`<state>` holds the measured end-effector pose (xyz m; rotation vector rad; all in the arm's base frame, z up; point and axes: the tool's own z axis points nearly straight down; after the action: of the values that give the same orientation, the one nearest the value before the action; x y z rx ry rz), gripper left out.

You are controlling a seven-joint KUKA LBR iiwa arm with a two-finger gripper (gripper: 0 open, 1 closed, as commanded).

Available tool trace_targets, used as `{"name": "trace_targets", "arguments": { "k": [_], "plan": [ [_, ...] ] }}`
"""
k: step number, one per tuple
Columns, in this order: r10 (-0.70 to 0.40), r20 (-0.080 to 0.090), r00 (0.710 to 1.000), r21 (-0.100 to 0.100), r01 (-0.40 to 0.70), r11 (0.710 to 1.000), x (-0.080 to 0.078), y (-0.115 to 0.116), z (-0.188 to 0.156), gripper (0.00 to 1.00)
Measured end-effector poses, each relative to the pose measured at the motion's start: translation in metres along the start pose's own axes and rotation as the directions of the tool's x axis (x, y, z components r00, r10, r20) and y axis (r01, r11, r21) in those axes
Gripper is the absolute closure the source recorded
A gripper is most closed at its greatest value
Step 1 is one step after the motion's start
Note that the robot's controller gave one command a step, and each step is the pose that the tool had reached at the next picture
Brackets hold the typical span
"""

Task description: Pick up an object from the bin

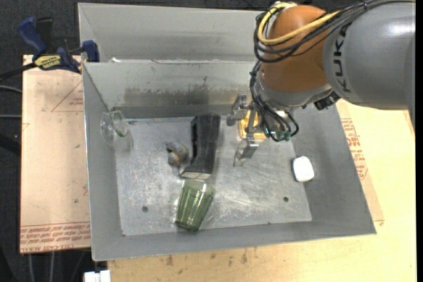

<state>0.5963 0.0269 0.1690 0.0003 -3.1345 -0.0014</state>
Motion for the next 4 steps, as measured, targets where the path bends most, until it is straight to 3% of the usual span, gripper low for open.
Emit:
{"name": "trace_targets", "arguments": {
  "k": [2,3,4],
  "plan": [
    [0.0,0.009,1.0,0.0,0.0,1.0,-0.002,0.0,-0.005,0.0],
    [-0.036,-0.001,0.999,-0.001,0.036,0.999,0.026,-0.019,-0.033,0.0],
    [-0.065,0.017,0.998,0.007,0.065,0.998,0.016,-0.011,-0.043,0.0]
  ]
}}
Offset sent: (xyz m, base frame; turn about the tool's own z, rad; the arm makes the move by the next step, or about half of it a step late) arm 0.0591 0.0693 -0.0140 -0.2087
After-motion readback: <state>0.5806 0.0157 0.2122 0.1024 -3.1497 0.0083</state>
